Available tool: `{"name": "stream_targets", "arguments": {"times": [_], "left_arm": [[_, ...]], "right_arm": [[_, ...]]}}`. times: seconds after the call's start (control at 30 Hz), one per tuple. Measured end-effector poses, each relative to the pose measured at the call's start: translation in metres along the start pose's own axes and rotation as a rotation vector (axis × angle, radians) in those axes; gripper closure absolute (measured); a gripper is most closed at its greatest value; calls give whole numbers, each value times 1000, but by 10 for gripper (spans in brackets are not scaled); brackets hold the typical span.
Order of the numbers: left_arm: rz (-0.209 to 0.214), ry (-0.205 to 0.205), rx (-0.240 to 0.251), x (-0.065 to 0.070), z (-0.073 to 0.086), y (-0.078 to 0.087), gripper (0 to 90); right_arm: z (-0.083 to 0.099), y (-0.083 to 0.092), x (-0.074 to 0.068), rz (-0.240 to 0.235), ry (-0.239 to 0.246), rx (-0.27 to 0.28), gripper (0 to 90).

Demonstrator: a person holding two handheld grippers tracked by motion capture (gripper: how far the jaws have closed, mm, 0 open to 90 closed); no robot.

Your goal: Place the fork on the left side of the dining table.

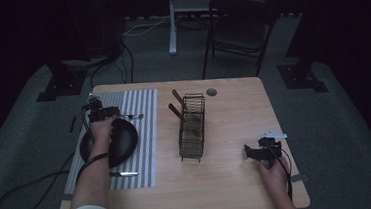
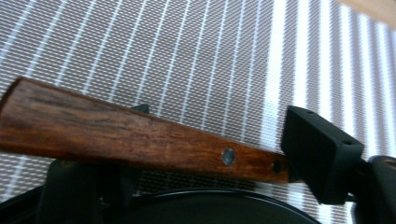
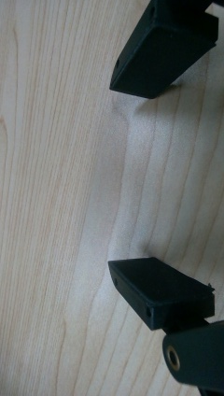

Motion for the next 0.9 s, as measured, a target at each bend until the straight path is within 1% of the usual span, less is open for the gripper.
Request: {"name": "stream_targets", "arguments": {"times": [0.03, 0.13, 0.17, 0.23, 0.3, 0.33, 0.37, 0.4, 0.43, 0.53, 0.6, 0.63, 0.67, 0.7, 0.73, 0.77, 0.8, 0.83, 0.9], "left_arm": [[-8, 0, -1, 0, 0, 0, 182], [-19, 11, -3, 0, -1, 0, 181], [-39, 6, -2, 1, -1, 0, 180], [-67, -2, -19, 2, -1, -2, 107], [-77, -3, -23, 2, -1, -3, 104], [-89, 0, -26, 2, -2, -3, 100], [-103, -4, -27, 2, -2, -3, 80], [-127, -13, -34, 3, -2, -4, 47], [-128, -15, -35, 3, -2, -4, 13], [-127, -21, -43, 3, -3, -4, 13], [-141, -23, -35, 3, -3, -3, 13], [-141, -24, -34, 3, -3, -3, 13], [-132, -16, -27, 2, -3, -3, 13], [-99, 6, -10, -1, -3, -2, 13], [-50, 26, 6, -3, -4, 0, 14], [-11, 32, 8, -4, -4, 1, 14], [6, 39, 12, -5, -4, 2, 15], [12, 38, 14, -5, -4, 3, 15], [37, 69, 8, -7, -4, 4, 15]], "right_arm": [[0, 0, 0, 0, 0, 0, 121], [0, 0, 0, 0, 0, 0, 121], [0, 0, 0, 0, 0, 0, 121], [0, 0, 0, 0, 0, 0, 121], [0, 0, 0, 0, 0, 0, 121], [0, 0, 0, 0, 0, 0, 121], [0, 0, 0, 0, 0, 0, 121], [0, 0, 0, 0, 0, 0, 121], [0, 0, 0, 0, 0, 0, 121], [0, 0, 0, 0, 0, 0, 121], [0, 0, 0, 0, 0, 0, 121], [0, 0, 0, 0, 0, 0, 121], [0, 0, 0, 0, 0, 0, 121], [0, 0, 0, 0, 0, 0, 121], [0, 0, 0, 0, 0, 0, 121], [0, 0, 0, 0, 0, 0, 121], [0, 0, 0, 0, 0, 0, 121], [0, 0, 0, 0, 0, 0, 121], [0, 0, 0, 0, 0, 0, 121]]}}
Point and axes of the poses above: each handheld gripper's, and its own axes: y roughly backward along the jaws, z roughly out of its underside, x roughly to its right, the point moved 2 cm from there along -y, roughly forward along the jaws, and after that the axes turned 9 degrees about -x, right-handed, at the moved point
